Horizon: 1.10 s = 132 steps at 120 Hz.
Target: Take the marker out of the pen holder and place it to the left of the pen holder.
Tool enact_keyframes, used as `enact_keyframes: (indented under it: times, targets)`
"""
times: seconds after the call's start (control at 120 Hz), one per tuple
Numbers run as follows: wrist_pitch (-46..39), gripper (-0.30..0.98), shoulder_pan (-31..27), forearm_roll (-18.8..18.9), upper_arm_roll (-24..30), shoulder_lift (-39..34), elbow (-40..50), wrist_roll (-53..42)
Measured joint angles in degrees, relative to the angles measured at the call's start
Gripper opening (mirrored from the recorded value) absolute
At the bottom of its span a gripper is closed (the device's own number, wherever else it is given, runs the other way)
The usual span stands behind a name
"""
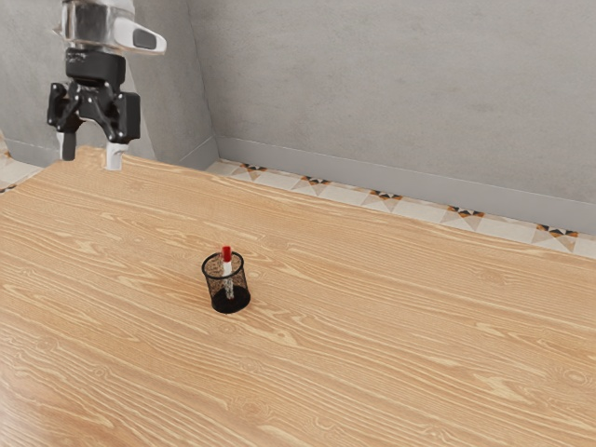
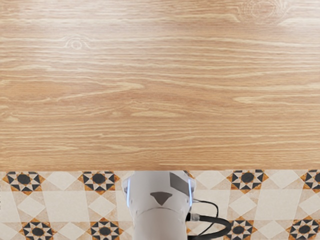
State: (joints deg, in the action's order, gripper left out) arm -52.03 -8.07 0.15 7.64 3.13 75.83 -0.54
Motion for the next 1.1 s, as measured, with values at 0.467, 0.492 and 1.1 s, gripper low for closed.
enact_keyframes:
  times: [0.467,0.492,1.1]
  targets:
    - [-46.2,0.69,0.7,1.0,4.2,5.3,22.7,-0.2]
    - [-49.1,0.69,0.8,1.1,4.4,5.2,25.0,-0.2]
    - [-88.8,0.49,3.6,4.7,2.1,-3.9,52.6,-4.1]
